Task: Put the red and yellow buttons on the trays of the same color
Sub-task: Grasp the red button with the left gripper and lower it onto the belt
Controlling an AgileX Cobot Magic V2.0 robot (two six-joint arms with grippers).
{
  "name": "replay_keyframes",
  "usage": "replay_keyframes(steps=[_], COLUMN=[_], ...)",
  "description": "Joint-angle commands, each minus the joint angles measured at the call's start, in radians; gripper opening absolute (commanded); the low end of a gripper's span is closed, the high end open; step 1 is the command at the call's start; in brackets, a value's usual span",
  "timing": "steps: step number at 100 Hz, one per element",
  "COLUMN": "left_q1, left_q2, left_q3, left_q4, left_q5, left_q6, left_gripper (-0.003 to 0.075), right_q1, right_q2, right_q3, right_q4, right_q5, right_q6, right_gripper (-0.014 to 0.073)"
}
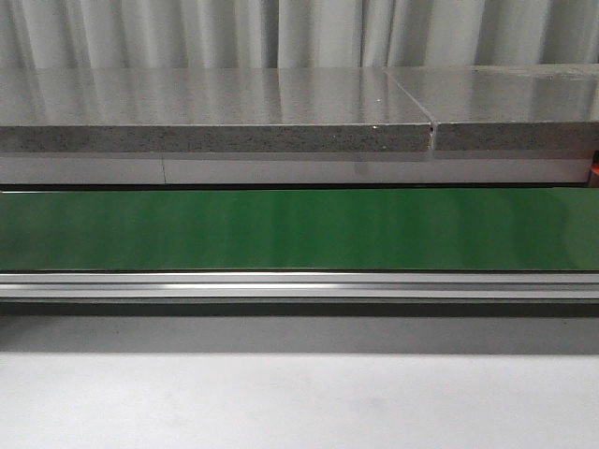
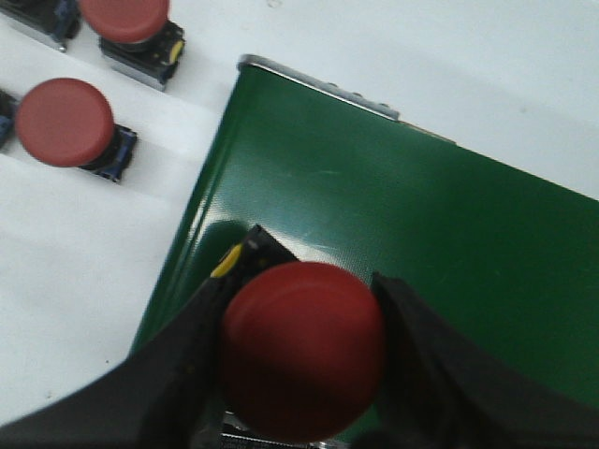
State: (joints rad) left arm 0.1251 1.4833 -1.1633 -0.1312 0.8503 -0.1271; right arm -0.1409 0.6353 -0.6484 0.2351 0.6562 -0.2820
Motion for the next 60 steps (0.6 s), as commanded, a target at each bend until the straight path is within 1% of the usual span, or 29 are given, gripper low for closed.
replay_keyframes(steps=[1, 27, 48, 57, 60], left_q1=[-0.017, -0.016, -0.016, -0.016, -0.016], left_q2=[-0.017, 0.049, 0.056, 0.056, 0.056], left_q3=[-0.033, -0.033, -0.033, -0.033, -0.033], left_q4=[-0.010, -0.026, -0.032, -0.032, -0.034], left_q5=[-0.026, -0.020, -0.005, 0.000, 0.000], left_q6=[0.002, 0.012, 0.039, 0.040, 0.043], left_gripper=[-0.0019, -0.0019, -0.0018, -0.0013, 0.0000], right_q1=[0.000, 0.000, 0.000, 0.000, 0.000], right_q2=[-0.002, -0.002, -0.002, -0.002, -0.002], right_q3=[-0.024, -0.024, -0.024, -0.024, -0.024], right_q4=[0.004, 0.004, 0.004, 0.004, 0.004], right_q5=[-0.072, -0.072, -0.072, -0.072, -0.072], right_q6=[-0.011, -0.011, -0.011, -0.011, -0.011], right_gripper=[-0.0068, -0.0068, -0.0068, -0.0068, -0.0068])
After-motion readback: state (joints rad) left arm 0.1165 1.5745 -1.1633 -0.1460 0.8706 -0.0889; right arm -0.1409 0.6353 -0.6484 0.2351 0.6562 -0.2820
